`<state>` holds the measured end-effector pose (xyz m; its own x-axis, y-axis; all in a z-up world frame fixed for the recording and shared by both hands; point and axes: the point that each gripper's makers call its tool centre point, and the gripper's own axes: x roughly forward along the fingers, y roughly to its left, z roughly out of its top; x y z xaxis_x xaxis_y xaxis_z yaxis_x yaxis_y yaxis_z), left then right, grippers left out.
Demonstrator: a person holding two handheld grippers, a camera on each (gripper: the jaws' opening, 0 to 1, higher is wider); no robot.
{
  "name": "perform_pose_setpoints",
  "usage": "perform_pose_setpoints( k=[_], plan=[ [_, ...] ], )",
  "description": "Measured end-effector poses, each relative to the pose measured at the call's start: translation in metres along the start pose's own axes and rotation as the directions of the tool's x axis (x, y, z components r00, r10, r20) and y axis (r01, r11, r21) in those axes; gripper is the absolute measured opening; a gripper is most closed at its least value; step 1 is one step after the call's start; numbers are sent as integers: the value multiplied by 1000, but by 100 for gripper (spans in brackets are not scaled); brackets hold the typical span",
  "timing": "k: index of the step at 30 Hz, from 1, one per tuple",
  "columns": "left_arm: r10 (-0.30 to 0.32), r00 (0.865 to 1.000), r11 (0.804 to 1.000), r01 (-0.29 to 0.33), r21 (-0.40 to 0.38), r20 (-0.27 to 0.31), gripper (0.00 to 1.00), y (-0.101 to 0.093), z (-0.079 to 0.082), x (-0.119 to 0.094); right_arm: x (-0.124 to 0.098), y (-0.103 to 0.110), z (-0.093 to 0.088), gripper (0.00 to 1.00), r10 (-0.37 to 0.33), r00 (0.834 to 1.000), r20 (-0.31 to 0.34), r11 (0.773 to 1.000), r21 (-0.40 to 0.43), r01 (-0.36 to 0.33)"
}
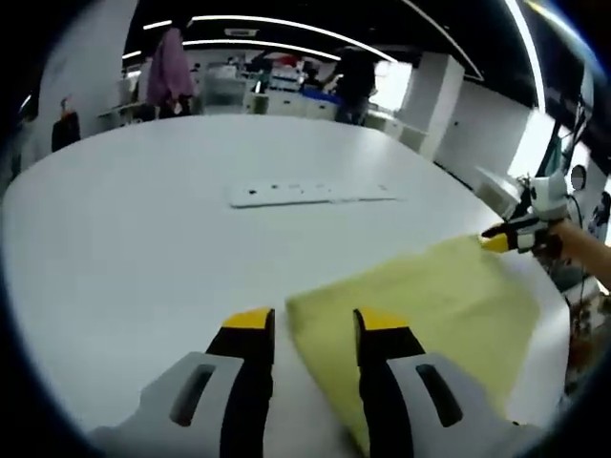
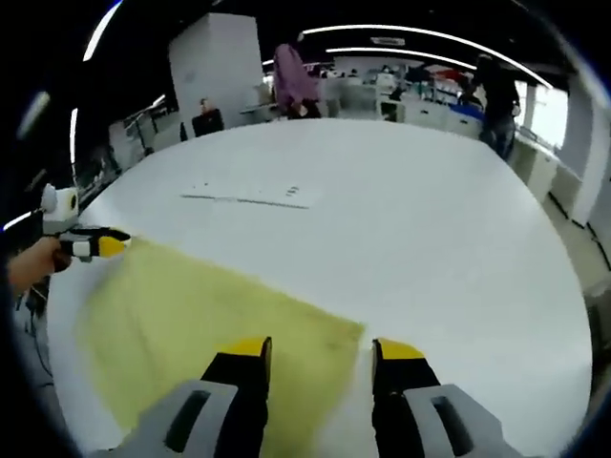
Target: Fold the garment on the visible template until the final outline fits inside the template.
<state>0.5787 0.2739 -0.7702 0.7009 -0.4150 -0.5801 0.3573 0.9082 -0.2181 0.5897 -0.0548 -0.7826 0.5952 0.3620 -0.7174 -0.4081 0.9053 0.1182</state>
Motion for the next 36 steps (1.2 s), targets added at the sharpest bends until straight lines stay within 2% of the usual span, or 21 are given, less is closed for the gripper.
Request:
perform_pose_setpoints(
  k=[3,8,13,18,29,36],
  plan=[
    [-26,1000,1000,26,14,9,40,-7,-3,-10,-9,8,-3,47,40,999,-8,999,25,-40],
    [-85,996,994,83,71,17,48,-21,-8,-26,-26,21,-12,49,100,995,-16,995,0,-100],
    [-146,989,984,143,102,20,49,-36,-15,-44,-45,31,-19,50,143,990,-9,990,-15,-143],
    [-194,981,973,192,130,-3,49,-48,-29,-60,-59,37,-30,50,165,986,-20,985,-46,-165],
    [-193,981,966,196,169,-37,45,-54,-60,-88,-86,52,-64,47,205,977,-55,974,-84,-209],
    [-203,977,965,211,159,-66,42,-61,-81,-99,-97,55,-81,45,215,974,-65,970,-100,-221]
  ],
)
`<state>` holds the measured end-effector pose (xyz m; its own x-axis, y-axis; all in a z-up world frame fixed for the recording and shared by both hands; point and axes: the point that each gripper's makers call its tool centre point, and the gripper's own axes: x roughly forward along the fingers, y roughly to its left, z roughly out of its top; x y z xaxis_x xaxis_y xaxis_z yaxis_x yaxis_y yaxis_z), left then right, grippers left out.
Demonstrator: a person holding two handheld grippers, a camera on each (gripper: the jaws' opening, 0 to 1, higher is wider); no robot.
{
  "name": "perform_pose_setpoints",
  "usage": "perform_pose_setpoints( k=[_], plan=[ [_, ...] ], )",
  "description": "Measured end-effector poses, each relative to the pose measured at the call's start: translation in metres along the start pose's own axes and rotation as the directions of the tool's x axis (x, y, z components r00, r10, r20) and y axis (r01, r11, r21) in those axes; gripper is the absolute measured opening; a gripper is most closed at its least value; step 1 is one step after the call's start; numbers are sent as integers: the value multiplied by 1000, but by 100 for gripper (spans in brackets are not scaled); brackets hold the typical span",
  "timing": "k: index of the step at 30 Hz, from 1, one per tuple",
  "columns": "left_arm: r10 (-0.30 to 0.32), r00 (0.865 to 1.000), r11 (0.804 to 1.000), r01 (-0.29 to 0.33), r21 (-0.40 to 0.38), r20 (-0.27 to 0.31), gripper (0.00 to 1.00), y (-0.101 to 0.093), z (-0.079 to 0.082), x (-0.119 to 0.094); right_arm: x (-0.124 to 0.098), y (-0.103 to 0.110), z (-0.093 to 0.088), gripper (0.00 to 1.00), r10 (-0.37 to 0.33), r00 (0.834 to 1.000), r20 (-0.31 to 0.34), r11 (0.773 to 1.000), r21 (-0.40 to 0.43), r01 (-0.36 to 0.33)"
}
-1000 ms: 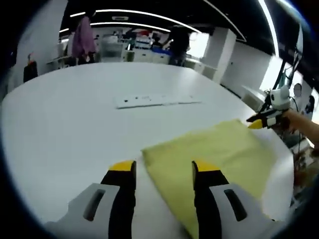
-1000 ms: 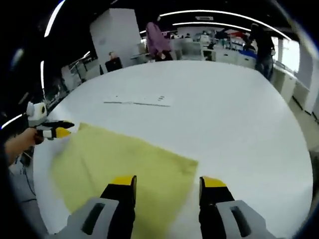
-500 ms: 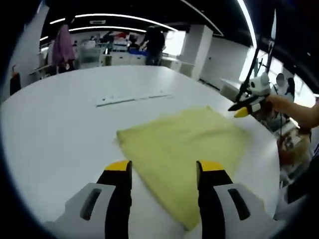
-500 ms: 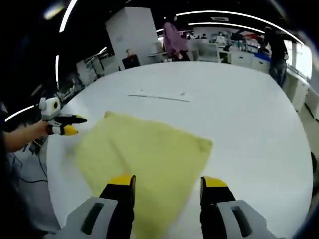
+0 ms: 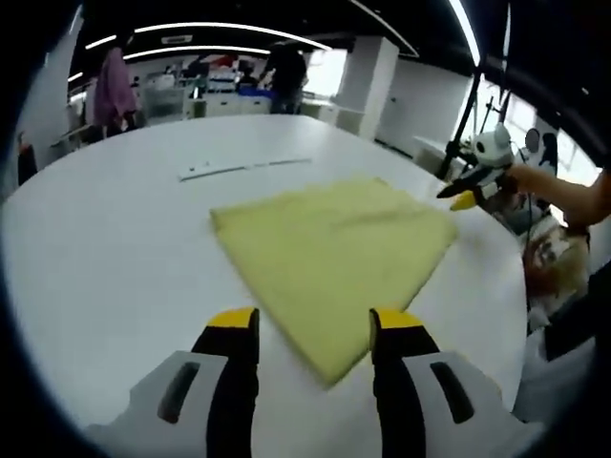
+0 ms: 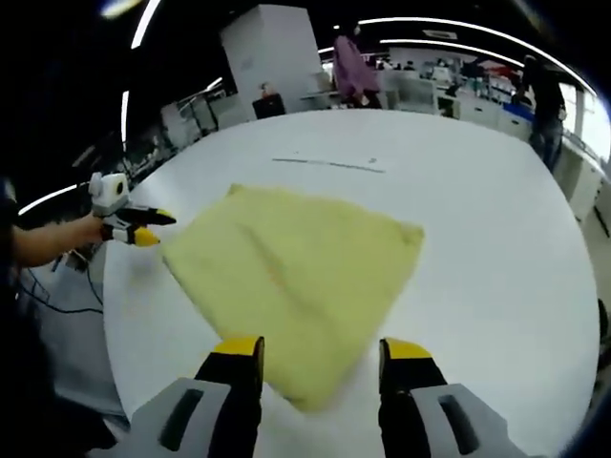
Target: Fold the garment on the visible template until the final outline fits inside the template.
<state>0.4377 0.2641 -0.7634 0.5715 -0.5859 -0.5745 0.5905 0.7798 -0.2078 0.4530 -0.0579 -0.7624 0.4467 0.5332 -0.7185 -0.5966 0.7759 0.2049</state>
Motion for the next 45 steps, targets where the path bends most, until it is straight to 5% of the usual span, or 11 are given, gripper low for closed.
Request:
perform_pose_setpoints(
  k=[23,32,45],
  plan=[
    [32,999,996,-34,-81,-25,23,-2,-34,-5,-2,11,-54,11,20,1000,-23,1000,13,-20],
    [-3,1000,991,1,-132,-12,6,-9,-37,-3,-2,8,-52,0,9,1000,11,1000,12,-9],
    [1,1000,990,-2,-139,-7,2,-8,-37,-4,-8,3,-45,0,6,999,37,1000,-9,-6]
  ],
)
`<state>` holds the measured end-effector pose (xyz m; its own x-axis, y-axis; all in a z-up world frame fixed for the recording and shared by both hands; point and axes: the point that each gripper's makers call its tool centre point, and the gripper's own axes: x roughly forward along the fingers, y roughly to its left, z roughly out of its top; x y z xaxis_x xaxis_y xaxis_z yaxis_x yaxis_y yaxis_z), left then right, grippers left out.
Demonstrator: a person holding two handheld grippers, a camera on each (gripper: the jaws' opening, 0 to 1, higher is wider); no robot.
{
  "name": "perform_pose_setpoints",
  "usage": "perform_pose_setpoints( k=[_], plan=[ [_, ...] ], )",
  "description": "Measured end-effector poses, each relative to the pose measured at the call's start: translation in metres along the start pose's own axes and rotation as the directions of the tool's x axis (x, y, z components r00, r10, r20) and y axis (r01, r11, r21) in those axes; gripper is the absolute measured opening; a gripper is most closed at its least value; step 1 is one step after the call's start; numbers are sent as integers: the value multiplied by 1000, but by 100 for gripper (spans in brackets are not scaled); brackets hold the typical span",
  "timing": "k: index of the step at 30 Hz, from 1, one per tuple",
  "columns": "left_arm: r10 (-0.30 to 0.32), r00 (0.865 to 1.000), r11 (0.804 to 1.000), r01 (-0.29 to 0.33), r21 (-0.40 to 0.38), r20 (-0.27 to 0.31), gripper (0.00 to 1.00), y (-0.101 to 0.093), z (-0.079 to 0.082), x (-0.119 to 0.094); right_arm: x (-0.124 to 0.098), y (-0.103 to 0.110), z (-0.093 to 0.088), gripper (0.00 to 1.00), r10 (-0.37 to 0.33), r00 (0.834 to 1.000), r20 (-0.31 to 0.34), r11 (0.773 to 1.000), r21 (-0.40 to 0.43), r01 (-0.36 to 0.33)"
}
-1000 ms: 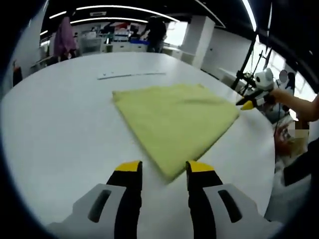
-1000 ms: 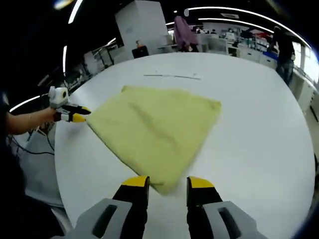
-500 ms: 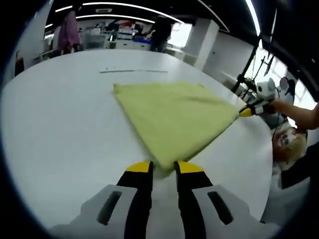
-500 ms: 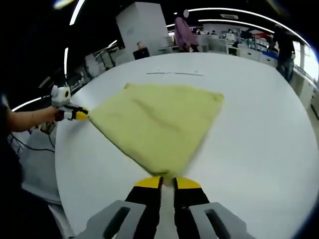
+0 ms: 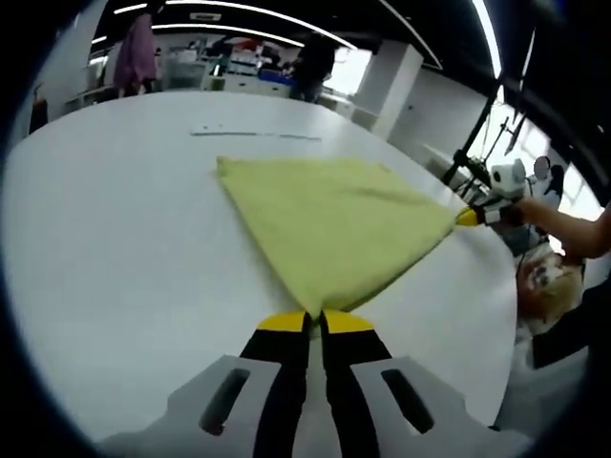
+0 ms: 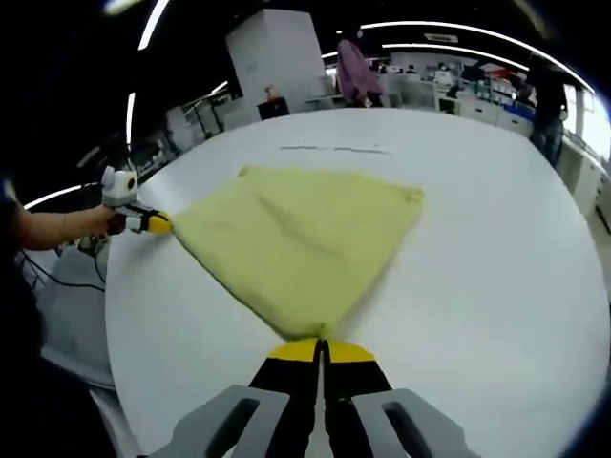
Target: Fold the garment on the visible template until the final outline fits inside the template.
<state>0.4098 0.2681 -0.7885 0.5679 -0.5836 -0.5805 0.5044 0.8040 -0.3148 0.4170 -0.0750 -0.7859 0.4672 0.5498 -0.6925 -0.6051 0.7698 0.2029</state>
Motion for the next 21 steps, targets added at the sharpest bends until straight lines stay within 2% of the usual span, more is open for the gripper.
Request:
perform_pose_setpoints(
  k=[5,13,21],
  plan=[
    [5,1000,1000,-5,-17,9,1,2,3,-2,-7,-4,3,0,9,1000,15,1000,14,-9],
    [1,1000,999,-2,-45,-13,1,-2,-6,-2,-4,1,-13,0,17,999,-51,1000,-11,-18],
    [-2,1000,999,0,-47,-28,1,-9,-15,-8,-8,7,-22,0,17,997,-71,1000,-11,-18]
  ],
)
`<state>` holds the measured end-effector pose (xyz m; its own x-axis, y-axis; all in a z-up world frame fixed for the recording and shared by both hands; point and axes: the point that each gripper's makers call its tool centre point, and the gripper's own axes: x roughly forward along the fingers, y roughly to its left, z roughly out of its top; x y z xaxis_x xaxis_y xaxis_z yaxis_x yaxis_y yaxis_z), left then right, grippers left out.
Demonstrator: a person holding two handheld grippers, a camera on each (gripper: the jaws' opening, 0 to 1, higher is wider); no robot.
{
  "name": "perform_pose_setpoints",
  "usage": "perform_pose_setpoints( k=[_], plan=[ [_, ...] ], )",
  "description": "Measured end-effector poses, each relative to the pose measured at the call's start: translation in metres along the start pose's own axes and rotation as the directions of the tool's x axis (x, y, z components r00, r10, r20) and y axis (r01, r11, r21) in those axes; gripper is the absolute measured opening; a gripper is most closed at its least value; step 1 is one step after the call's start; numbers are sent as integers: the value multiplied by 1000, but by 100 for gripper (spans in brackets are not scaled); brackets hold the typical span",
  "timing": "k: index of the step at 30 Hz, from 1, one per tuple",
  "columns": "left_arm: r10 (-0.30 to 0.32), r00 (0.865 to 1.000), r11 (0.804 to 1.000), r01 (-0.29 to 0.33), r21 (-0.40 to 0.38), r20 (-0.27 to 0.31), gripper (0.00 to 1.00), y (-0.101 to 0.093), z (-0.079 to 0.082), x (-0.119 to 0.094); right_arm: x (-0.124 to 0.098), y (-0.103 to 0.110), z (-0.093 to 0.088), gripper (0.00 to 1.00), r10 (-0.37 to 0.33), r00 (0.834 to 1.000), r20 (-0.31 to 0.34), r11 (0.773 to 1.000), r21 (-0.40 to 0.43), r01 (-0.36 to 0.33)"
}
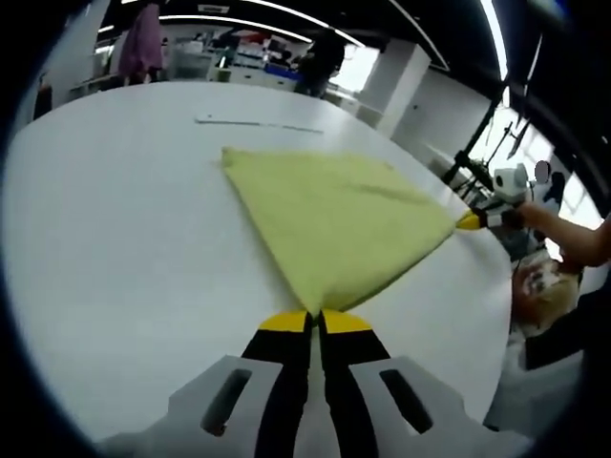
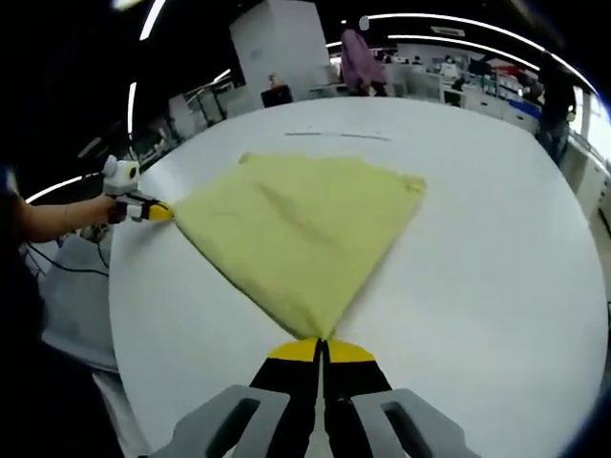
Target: Fold the garment on the visible template until the final outline fits inside the template.
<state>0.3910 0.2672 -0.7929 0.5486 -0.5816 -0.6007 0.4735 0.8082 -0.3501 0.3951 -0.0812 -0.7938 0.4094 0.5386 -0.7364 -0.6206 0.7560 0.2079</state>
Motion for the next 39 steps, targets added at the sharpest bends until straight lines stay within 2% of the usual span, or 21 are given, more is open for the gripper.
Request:
perform_pose_setpoints(
  k=[13,39],
  plan=[
    [-1,1000,1000,1,6,-9,1,-10,-17,-11,-12,12,-19,0,7,1000,-16,1000,5,-6],
    [17,1000,1000,-17,-1,9,1,-27,-40,-26,-28,27,-43,0,1,1000,-5,999,32,-1]
  ],
)
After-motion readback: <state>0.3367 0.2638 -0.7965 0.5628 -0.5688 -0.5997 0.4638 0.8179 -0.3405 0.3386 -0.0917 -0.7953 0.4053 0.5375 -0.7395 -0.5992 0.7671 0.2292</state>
